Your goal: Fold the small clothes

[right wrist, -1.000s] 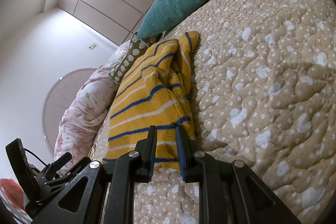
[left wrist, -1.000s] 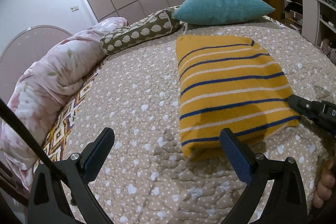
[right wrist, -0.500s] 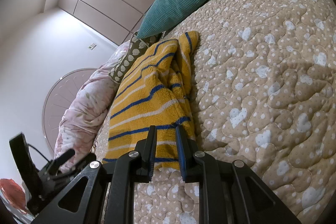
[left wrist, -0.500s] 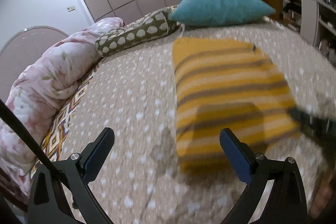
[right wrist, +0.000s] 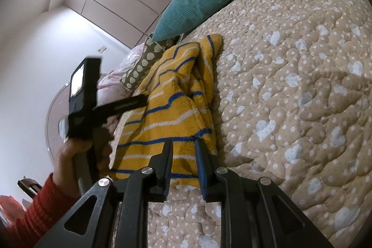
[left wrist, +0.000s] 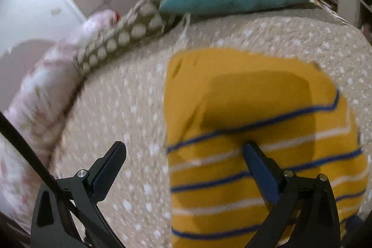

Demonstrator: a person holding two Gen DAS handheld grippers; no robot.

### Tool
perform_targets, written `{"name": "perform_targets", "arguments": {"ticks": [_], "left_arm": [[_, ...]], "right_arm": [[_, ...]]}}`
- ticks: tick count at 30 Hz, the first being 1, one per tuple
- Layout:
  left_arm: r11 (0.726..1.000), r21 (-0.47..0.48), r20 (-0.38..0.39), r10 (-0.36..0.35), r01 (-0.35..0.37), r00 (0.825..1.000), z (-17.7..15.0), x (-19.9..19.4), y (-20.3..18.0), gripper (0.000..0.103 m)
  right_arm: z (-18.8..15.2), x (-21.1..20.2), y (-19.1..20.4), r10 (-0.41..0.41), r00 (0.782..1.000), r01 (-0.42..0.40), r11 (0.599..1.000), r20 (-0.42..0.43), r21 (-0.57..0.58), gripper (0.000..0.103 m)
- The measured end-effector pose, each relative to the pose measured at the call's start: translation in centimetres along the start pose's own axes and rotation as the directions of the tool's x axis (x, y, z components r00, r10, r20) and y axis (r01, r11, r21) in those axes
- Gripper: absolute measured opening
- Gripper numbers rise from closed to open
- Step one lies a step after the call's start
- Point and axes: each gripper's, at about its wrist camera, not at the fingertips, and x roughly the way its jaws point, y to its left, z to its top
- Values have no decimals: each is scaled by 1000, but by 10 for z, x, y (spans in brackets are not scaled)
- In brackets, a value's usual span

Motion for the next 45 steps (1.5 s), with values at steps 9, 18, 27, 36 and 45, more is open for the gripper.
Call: {"name": "perform_targets", "arguments": {"ticks": [9,18,27,36,45], "left_arm": [[995,103,-8,8,-7,1000,44,16,-51,99],[990,123,17,63,-64,998,66,25,-64,95],[986,-134,240,-66,101,968,-20,-93,24,94],[958,-287,514,136,21,847,-158,-235,99,103],[972,-234,435,70,38,898,-198,-233,102,103]], "right_arm": [[0,-4,7,-4,1000,5,999,16,-36,35],[2,-6,4,18,1000,-18,999,9,-28,38],[-8,-19,32,-102,992,113,982,78,-153,44],[-37,-23,78,-211,971,235,922,110,-307,54],[14,-2,130,-189,965,244,900,181,-362,54]]}}
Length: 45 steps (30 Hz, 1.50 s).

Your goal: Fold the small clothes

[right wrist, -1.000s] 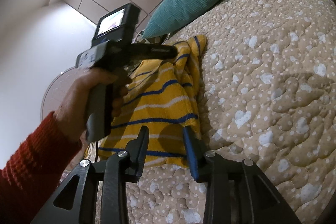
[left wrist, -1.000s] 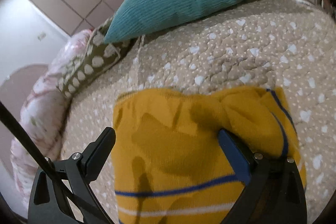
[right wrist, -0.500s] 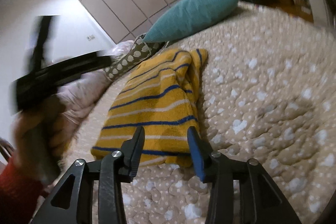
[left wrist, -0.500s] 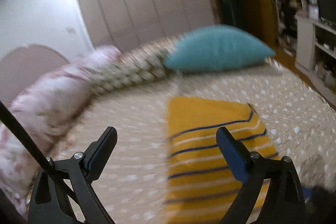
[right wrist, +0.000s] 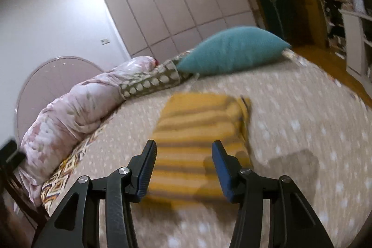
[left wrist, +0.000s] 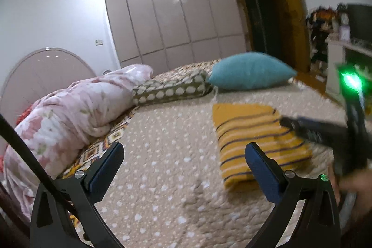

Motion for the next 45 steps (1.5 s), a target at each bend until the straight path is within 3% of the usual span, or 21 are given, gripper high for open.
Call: {"name": "perform_targets", "arguments": {"ticks": [3,4,5,6,10,11,12,14,18,21,26,29,31,33,37,38,39,41,42,44,45], "left_arm": [[1000,-19,-38,-16,15,999,-7,9,-3,103],[1000,-24,-43,-21,20,999,-9,11,-3,103],[999,-25,-42,-21,20,999,-10,12,-3,103],[999,-25,-37,-20,19,999,-12,12,-3,103],[997,-31,-50,-69,67,996,-17,18,-7,103],[996,-35,-67,-90,87,994,-18,20,-10,103],[993,-43,-81,-111,107,991,-20,23,-12,103],[993,-55,-109,-113,108,988,-23,28,-14,103],[990,-100,-191,-114,96,975,-31,41,-10,103],[993,-111,-224,-75,51,972,-36,49,-3,103],[994,-110,-231,-31,6,972,-44,53,1,103],[993,-118,-234,-22,-6,972,-48,53,2,103],[993,-119,-242,-22,-8,970,-48,53,2,103],[993,-113,-235,-11,-16,972,-47,51,4,103],[993,-112,-209,7,-31,978,-44,46,8,103],[993,-110,-201,10,-33,979,-44,46,8,103],[993,-109,-200,11,-33,980,-45,46,7,103],[994,-107,-209,1,-24,978,-47,47,5,103],[995,-103,-217,-3,-20,976,-49,48,4,103],[995,-96,-232,-7,-16,973,-51,49,1,103],[995,-97,-237,-10,-13,972,-51,50,0,103]], "right_arm": [[2,55,-23,-27,990,31,999,-138,26,44],[-6,73,-40,-86,973,98,994,-212,45,38],[-14,77,-53,-123,964,139,989,-234,53,9],[-20,73,-61,-138,965,154,986,-222,58,0],[-30,36,-59,-264,947,274,961,-185,35,2],[-30,28,-52,-273,947,281,960,-172,23,12],[-30,20,-46,-254,955,260,965,-155,19,24],[-36,6,-28,-162,978,166,986,-128,19,32],[-41,20,5,-29,993,24,999,-112,-42,32],[-55,63,7,121,968,-116,993,-218,36,32],[-63,56,11,26,948,-35,999,-317,-22,20],[-56,37,14,83,970,-85,996,-228,2,22],[-53,40,16,269,944,-257,962,-190,86,22],[-57,55,19,372,904,-344,926,-211,156,22],[-85,94,4,486,802,-384,865,-349,323,21],[-80,90,1,495,797,-394,861,-347,322,21],[-70,79,-2,486,811,-403,867,-324,292,21],[-46,49,-19,414,888,-372,903,-200,215,24],[-40,43,-29,397,903,-357,906,-163,226,33],[-35,38,-59,306,945,-261,921,-119,290,44],[-35,40,-70,171,974,-123,950,-149,285,43]]}}
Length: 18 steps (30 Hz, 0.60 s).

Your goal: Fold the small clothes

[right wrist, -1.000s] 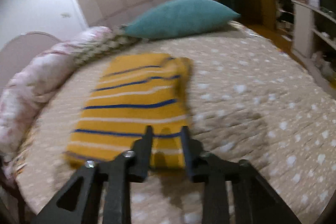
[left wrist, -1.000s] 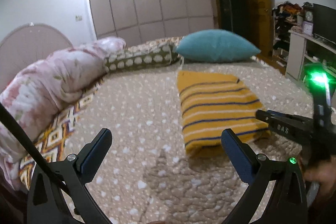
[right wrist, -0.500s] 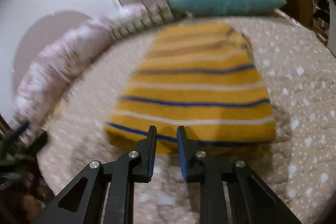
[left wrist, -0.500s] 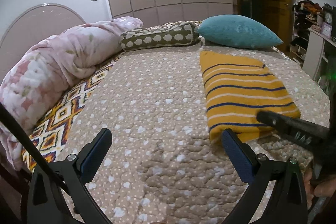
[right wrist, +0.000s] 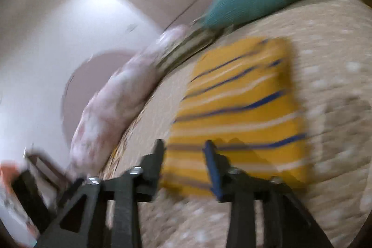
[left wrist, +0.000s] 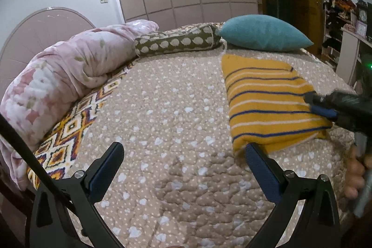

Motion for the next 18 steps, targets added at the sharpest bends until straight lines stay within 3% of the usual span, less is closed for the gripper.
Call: {"name": "perform_targets", "arguments": {"ticks": [1,2,4,6,7,9,10,11,12,13,14,17,18], "left_arm": [[1000,-1,0,-2,2,1000,0,0,0,103],[1000,-1,2,-2,2,1000,0,0,0,103],[1000,0,6,0,0,1000,0,0,-2,103],[1000,9,-6,-7,7,1000,-1,2,-6,103],[1000,18,-13,-10,10,1000,-1,3,-8,103],[999,34,-16,-5,6,1000,-2,4,-12,103],[999,39,-17,-6,6,1000,-2,4,-12,103],[999,39,-17,-10,11,1000,-1,3,-12,103],[999,38,-14,-13,13,1000,0,2,-11,103],[999,37,-7,-14,14,1000,0,1,-9,103],[999,38,-2,-12,12,1000,0,1,-9,103],[999,36,-19,-28,29,999,-6,10,-11,103],[998,37,-40,-40,41,998,-8,15,-13,103]], "right_arm": [[0,-1,-10,-196,980,196,980,24,-10,36],[-1,-5,-13,-231,972,231,973,43,-2,13],[1,-19,-12,-177,979,173,984,98,52,12],[12,-21,6,-146,978,146,989,151,11,15],[21,-16,16,-100,984,103,995,146,-13,15],[42,14,25,57,996,-57,998,67,1,17],[48,29,24,88,996,-88,996,24,16,19],[54,49,18,68,997,-67,997,-33,36,21],[61,67,8,-2,997,6,999,-77,52,7],[63,75,-4,-49,995,55,996,-87,69,0],[64,68,-12,-35,998,41,995,-60,91,0],[53,24,5,-202,978,202,979,41,4,1],[43,9,17,-269,961,273,961,68,-48,12]]}}
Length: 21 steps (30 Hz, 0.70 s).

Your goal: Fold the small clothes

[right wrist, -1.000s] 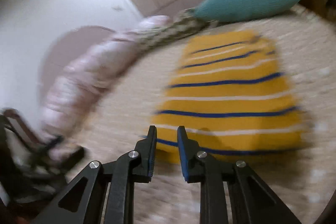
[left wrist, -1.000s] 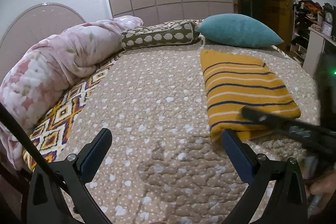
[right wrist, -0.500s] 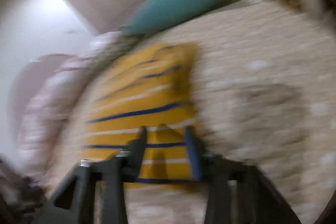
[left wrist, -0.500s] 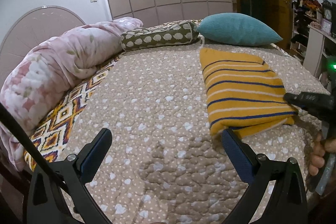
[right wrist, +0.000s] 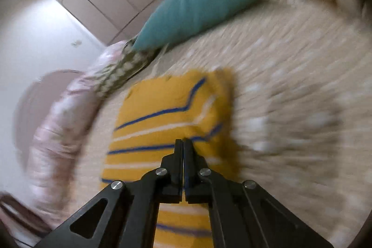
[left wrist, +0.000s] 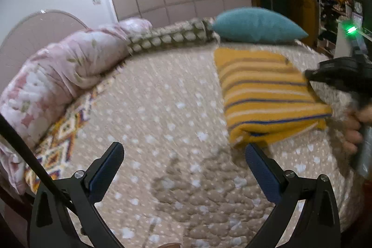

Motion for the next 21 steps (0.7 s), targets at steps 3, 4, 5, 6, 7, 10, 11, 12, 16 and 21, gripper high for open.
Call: {"name": "perform_targets", "arguments": {"ticks": [3,4,5,6,7,10,11,12,16,21], "left_arm": [[997,-3,-79,-73,73,994,-9,14,-11,103],[996,5,-96,-86,87,992,-12,18,-17,103],[995,18,-111,-97,100,989,-15,22,-22,103],[994,28,-122,-102,107,987,-18,25,-27,103],[993,39,-138,-105,112,985,-21,29,-32,103],[989,56,-188,-121,134,975,-32,41,-44,103],[989,56,-210,-123,138,970,-35,46,-47,103],[989,50,-227,-125,140,966,-37,51,-49,103],[989,4,-245,-141,146,959,-42,59,-47,103],[987,-22,-227,-161,160,960,-45,62,-48,103]], "right_arm": [[-33,-40,8,-71,997,72,991,11,-112,52],[-47,-51,9,-91,996,91,985,6,-144,52],[-59,-57,10,-122,993,120,978,0,-172,52],[-74,-62,13,-161,987,157,967,-5,-202,52],[-83,-66,7,-180,984,175,961,-8,-213,52],[-105,-69,-4,-201,979,192,961,-25,-200,52],[-112,-64,-5,-208,978,198,961,-35,-192,52],[-115,-58,-6,-221,974,209,958,-41,-195,52],[-121,-54,2,-275,961,264,927,-3,-268,54],[-123,-54,-2,-265,964,258,934,5,-249,58]]}}
